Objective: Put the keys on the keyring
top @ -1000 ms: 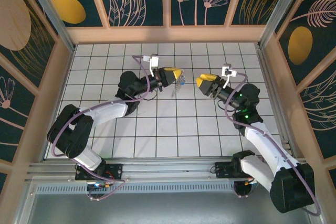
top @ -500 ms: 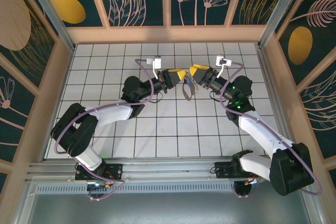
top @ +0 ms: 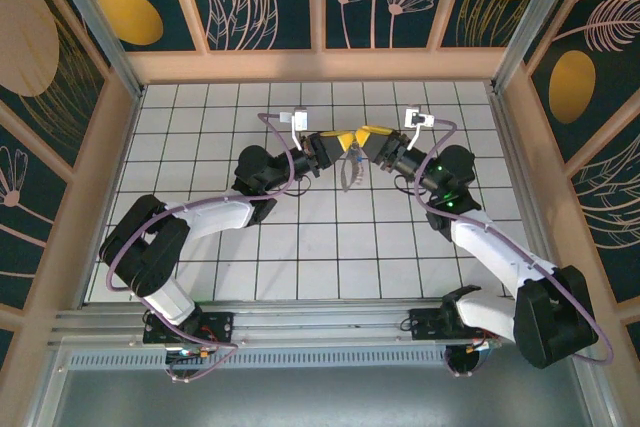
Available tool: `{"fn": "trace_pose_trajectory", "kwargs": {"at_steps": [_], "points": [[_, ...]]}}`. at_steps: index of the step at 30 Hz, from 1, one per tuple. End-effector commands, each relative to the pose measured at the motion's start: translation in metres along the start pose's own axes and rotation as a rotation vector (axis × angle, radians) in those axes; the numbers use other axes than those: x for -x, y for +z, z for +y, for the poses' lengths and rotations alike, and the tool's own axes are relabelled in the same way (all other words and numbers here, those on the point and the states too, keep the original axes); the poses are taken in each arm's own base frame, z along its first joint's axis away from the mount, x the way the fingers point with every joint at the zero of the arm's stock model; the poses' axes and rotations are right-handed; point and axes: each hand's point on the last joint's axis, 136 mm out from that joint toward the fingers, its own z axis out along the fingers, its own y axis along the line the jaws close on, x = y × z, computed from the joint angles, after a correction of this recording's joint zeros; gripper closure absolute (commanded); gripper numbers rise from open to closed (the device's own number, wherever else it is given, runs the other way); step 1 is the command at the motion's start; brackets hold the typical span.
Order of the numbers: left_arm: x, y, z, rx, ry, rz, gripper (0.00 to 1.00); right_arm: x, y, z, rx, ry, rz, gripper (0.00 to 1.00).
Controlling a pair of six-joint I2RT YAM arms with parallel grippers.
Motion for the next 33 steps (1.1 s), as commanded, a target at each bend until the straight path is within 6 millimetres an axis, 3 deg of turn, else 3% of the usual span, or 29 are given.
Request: {"fn": "trace_pose_trajectory", "kwargs": {"at_steps": [1,6,15,21,24,27,33], "points": [[0.018,0.006,-0.021,-0.068,0.044,-0.053,1.0,0.005,-0.002,0.017,0.053,-0.036,-0.027,0.65],[0.018,0.007,-0.021,-0.069,0.048,-0.051,1.0,0.002,-0.001,0.016,0.055,-0.034,-0.021,0.7],[0.016,0.007,-0.018,-0.061,0.047,-0.046,1.0,-0.001,0.004,0.019,0.078,-0.037,-0.001,0.92],[0.014,0.009,-0.016,-0.061,0.047,-0.037,1.0,-0.002,0.006,0.023,0.097,-0.042,0.016,0.87],[0.014,0.009,-0.016,-0.061,0.046,-0.035,1.0,-0.003,0.008,0.023,0.101,-0.04,0.021,0.9],[0.011,0.01,-0.014,-0.059,0.041,-0.027,1.0,-0.004,0.01,0.022,0.101,-0.042,0.029,1.0],[0.011,0.012,-0.011,-0.03,0.047,-0.012,1.0,-0.001,0.008,0.015,0.072,-0.057,0.026,1.0]]}}
